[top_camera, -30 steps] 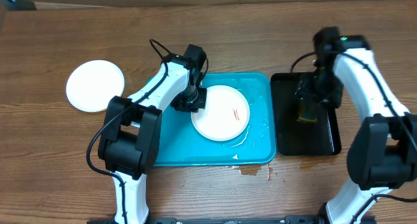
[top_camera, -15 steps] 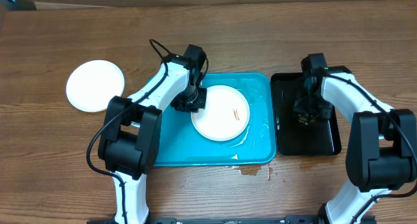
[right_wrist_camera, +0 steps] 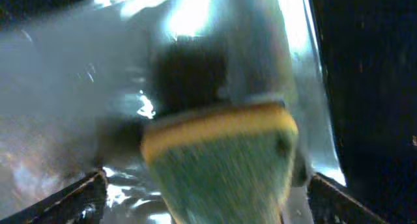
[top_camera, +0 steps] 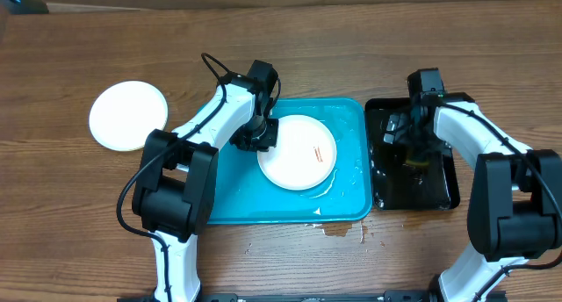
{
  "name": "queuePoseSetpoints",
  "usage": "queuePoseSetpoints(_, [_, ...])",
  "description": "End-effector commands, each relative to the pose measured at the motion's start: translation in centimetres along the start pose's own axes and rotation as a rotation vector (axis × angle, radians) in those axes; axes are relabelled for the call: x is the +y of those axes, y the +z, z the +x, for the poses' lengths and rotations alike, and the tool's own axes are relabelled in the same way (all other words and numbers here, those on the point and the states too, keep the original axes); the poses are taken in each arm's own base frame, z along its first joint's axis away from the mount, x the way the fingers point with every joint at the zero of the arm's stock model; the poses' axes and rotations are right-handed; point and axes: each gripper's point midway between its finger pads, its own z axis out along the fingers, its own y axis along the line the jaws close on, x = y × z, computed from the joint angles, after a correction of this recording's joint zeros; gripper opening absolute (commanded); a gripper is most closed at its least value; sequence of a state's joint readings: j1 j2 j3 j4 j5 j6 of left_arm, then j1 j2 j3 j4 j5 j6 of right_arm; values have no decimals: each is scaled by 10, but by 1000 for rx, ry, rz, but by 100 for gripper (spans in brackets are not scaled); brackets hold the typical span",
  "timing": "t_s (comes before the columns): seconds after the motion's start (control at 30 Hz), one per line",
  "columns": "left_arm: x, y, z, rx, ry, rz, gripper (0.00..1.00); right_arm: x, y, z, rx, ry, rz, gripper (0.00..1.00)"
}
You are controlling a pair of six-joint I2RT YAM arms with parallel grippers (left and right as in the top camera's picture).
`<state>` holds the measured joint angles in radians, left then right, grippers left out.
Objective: Clean dirty plates on tray and stack at the side
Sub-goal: 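Grasp the sponge in the black tray with the right gripper and dip it, then lift the sponge with the right gripper toward the white plate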
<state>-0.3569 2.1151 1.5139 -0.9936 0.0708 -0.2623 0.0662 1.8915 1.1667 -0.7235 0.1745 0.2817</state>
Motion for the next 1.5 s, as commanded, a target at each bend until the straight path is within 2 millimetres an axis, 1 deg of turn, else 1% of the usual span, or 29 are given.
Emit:
queuePoseSetpoints(0.0, [5, 10, 7, 23, -4, -30, 20, 0, 7, -1, -11, -7, 4, 85])
queuePoseSetpoints(0.03, [5, 10, 7, 23, -4, -30, 20, 1, 7, -3, -18, -7, 2, 63])
queuePoseSetpoints(0.07, [5, 10, 7, 22, -4, -30, 20, 1, 7, -4, -23, -6, 0, 36])
queuePoseSetpoints(0.1, [5, 10, 7, 22, -4, -29, 20, 2, 7, -5, -27, -5, -2, 20])
queuePoseSetpoints(0.13, [5, 10, 7, 21, -4, -29, 20, 2, 7, -5, -27, -5, -2, 18])
queuePoseSetpoints(0.17, [5, 10, 7, 21, -4, -29, 21, 2, 7, -5, -27, -5, -2, 24])
queuePoseSetpoints(0.2, [5, 10, 7, 21, -4, -29, 21, 1, 7, -4, -25, -5, -1, 55])
queuePoseSetpoints(0.23, [5, 10, 6, 21, -4, -29, 21, 1, 7, -3, -21, -6, 1, 82])
queuePoseSetpoints(0.27, [5, 10, 6, 20, -4, -29, 21, 0, 8, -1, -12, -7, 4, 90])
queuePoseSetpoints(0.43, [5, 10, 6, 21, -4, -29, 23, -7, 7, 18, 66, -20, 33, 91])
queuePoseSetpoints(0.47, [5, 10, 6, 21, -4, -29, 23, -9, 6, 22, 83, -23, 39, 88])
queuePoseSetpoints(0.53, [5, 10, 6, 20, -4, -29, 23, -10, 6, 26, 98, -25, 44, 75])
queuePoseSetpoints(0.57, [5, 10, 6, 19, -4, -29, 23, -10, 6, 26, 98, -26, 44, 67])
queuePoseSetpoints(0.6, [5, 10, 6, 18, -4, -28, 23, -9, 6, 25, 94, -25, 42, 51])
queuePoseSetpoints(0.67, [5, 10, 5, 15, -4, -28, 24, -9, 6, 23, 86, -24, 40, 4])
queuePoseSetpoints(0.8, [5, 10, 5, 14, -4, -27, 27, -8, 1, 19, 87, -24, 40, 4])
queuePoseSetpoints(0.9, [4, 10, 2, 2, -4, -24, 29, -10, -12, 16, 114, -29, 50, 4])
queuePoseSetpoints(0.93, [3, 10, 1, -3, -3, -23, 31, -10, -16, 15, 119, -29, 52, 4])
queuePoseSetpoints(0.97, [3, 10, -1, -9, -3, -21, 38, -10, -21, 13, 120, -30, 53, 4])
queuePoseSetpoints(1.07, [2, 10, -5, -26, -2, -16, 40, -9, -31, 7, 117, -29, 51, 4])
queuePoseSetpoints(1.1, [2, 10, -6, -31, -1, -15, 38, -9, -34, 5, 114, -29, 50, 3])
queuePoseSetpoints(1.17, [1, 10, -7, -33, -1, -14, 22, -9, -36, 5, 115, -28, 50, 4])
queuePoseSetpoints(1.2, [2, 10, -6, -31, -1, -15, 7, -9, -36, 6, 119, -29, 50, 4])
queuePoseSetpoints(1.23, [2, 10, -5, -27, -2, -16, 4, -10, -36, 9, 131, -30, 51, 4])
queuePoseSetpoints(1.33, [2, 10, -4, -20, -2, -18, 4, -10, -37, 14, 153, -34, 48, 4])
queuePoseSetpoints(1.47, [2, 10, -3, -19, -1, -18, 4, -8, -38, 16, 164, -70, 36, 4])
